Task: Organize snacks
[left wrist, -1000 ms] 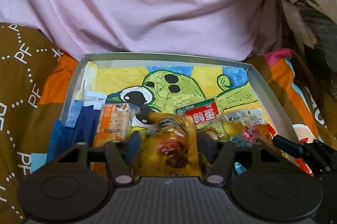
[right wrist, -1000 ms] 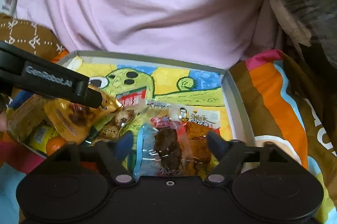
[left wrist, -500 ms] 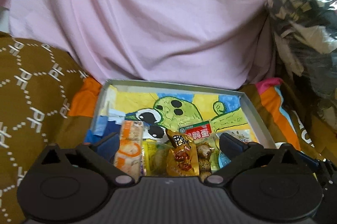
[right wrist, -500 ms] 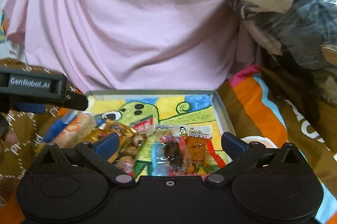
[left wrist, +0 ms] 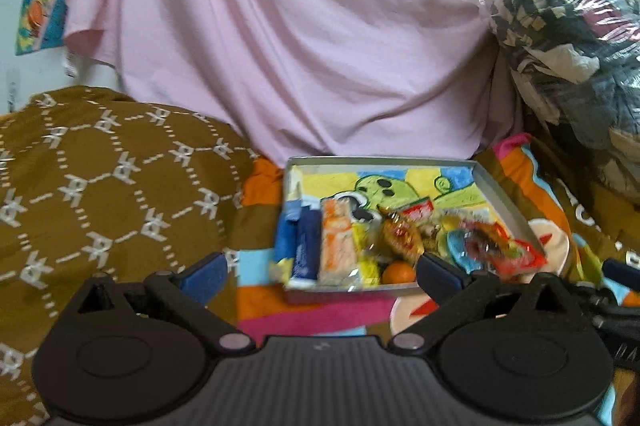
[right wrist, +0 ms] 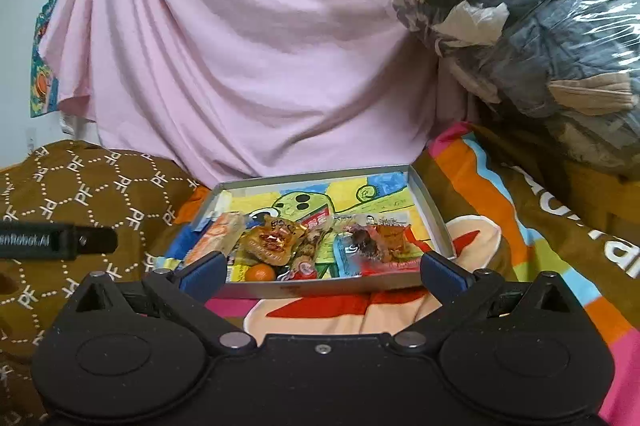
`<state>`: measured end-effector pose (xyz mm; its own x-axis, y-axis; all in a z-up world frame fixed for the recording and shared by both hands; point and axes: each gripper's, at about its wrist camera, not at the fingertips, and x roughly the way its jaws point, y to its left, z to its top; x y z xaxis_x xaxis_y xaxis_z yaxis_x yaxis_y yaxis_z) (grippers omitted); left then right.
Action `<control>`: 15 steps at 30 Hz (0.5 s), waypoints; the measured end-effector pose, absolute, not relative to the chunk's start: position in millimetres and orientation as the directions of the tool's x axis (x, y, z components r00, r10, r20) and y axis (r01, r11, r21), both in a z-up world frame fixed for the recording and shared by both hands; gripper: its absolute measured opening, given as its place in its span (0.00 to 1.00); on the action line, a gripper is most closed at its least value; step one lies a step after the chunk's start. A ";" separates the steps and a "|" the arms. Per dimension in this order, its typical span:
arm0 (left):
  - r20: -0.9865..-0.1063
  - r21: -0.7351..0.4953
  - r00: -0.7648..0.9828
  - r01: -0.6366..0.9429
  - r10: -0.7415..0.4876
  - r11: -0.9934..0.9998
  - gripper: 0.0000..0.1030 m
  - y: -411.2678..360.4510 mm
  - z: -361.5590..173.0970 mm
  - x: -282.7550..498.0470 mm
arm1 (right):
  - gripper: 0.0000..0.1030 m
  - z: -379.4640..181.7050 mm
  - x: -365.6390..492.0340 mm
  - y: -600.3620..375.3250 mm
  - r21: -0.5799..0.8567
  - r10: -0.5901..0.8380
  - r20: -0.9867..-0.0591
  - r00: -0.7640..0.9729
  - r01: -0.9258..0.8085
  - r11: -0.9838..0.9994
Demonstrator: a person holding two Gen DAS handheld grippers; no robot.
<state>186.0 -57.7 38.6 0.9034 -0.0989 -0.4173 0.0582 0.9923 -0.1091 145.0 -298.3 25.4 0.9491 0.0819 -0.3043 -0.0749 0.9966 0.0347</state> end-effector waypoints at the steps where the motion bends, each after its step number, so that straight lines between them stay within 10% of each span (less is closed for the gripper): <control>1: -0.417 -0.104 0.904 0.055 -0.094 0.993 1.00 -55.4 38.3 177.9 | 0.99 26.8 138.4 -297.3 0.033 0.079 -0.301 0.950 -0.072 0.997; 15: -0.425 -0.061 0.905 -0.006 -0.021 0.998 1.00 -32.5 33.3 96.9 | 0.99 27.2 73.4 -292.4 0.029 0.062 -0.327 0.943 -0.056 0.998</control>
<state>96.9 -32.5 33.3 0.9050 -0.0210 -0.4249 -0.0056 0.9981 -0.0613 73.4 -292.4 27.2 0.9431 0.0622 -0.3268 -0.0559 0.9980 0.0285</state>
